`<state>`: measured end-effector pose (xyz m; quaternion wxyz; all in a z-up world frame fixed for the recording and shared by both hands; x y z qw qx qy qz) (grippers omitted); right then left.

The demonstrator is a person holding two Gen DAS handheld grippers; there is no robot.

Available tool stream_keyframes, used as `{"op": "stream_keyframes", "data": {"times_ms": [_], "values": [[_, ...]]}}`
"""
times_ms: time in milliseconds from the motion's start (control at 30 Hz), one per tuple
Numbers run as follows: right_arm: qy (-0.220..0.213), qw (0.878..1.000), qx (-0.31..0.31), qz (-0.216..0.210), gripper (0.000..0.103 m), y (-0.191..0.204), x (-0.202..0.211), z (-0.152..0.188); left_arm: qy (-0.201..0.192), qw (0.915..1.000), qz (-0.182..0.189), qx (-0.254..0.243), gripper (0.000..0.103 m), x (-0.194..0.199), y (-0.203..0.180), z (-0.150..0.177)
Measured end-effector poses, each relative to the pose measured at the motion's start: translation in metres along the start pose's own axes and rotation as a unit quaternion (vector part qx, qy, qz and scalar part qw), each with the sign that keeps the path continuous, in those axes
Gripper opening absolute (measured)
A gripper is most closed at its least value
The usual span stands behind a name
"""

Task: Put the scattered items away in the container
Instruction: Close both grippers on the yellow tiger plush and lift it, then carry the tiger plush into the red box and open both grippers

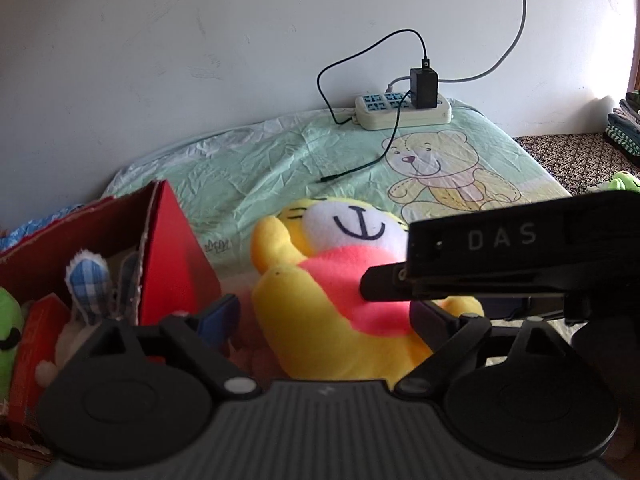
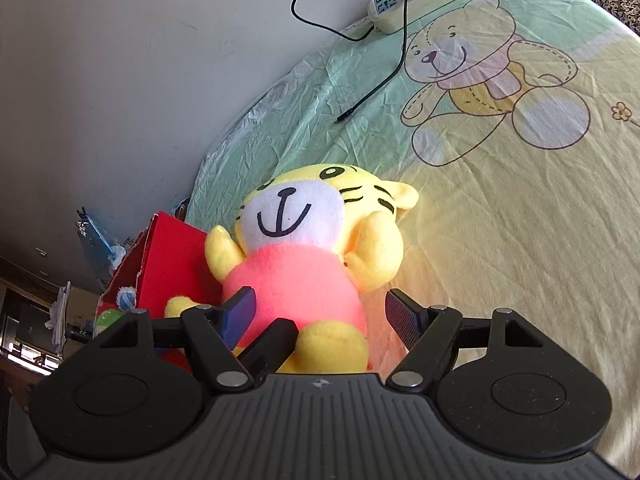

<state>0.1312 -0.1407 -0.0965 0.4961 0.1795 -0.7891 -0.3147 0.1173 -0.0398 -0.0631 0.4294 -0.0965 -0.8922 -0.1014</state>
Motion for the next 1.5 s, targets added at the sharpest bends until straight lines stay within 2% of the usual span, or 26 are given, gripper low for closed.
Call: {"op": "stream_keyframes", "data": {"times_ms": [33,67,133,333,400,567,700,800,967,1300,1500], "values": [[0.004,1.000,0.002,-0.004,0.075,0.001,-0.004,-0.001,0.001,1.0000,-0.004,-0.002,0.076,-0.002,0.000,-0.001],[0.006,1.000,0.005,-0.007,0.074,0.003,-0.008,-0.001,0.003,1.0000,-0.004,-0.005,0.072,-0.004,-0.001,-0.002],[0.008,1.000,0.025,-0.005,0.064,0.007,-0.011,0.000,0.011,0.9999,0.001,-0.006,0.065,-0.009,-0.003,-0.003],[0.003,1.000,0.020,-0.020,0.051,-0.002,-0.006,0.001,0.017,0.9996,0.009,-0.019,0.063,-0.017,-0.011,-0.004],[0.000,1.000,0.021,-0.017,0.051,-0.005,-0.002,0.002,0.018,0.9994,0.011,-0.026,0.061,-0.016,-0.018,-0.003],[-0.020,0.998,0.052,0.011,0.048,-0.005,0.014,0.010,0.028,0.9985,0.043,-0.020,0.061,-0.010,-0.027,0.003],[-0.034,0.997,0.060,0.019,0.047,-0.008,0.031,0.015,0.022,0.9971,0.064,-0.035,0.060,0.000,-0.040,0.005],[-0.048,0.997,0.053,0.012,0.047,-0.009,0.043,0.017,0.009,0.9962,0.070,-0.051,0.059,0.011,-0.049,0.005],[-0.078,0.995,0.058,-0.003,0.045,0.006,0.059,0.018,-0.033,0.9958,0.056,-0.065,0.057,0.035,-0.051,0.000],[-0.131,0.985,0.108,-0.020,0.045,0.063,0.084,0.027,-0.100,0.9935,0.048,-0.024,0.057,0.090,-0.019,-0.002],[-0.153,0.980,0.121,-0.026,0.045,0.096,0.083,0.035,-0.122,0.9914,0.043,-0.015,0.057,0.113,0.010,-0.001]]}}
Point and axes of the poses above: each gripper's, at about its wrist camera, not at the fingertips, and x roughly against the way its jaws point, y to its left, z to its underside, the point moved 7 cm from there along -x, roughly the way its jaws point, and after that the axes turned 8 degrees about y, right-handed, at the moved point
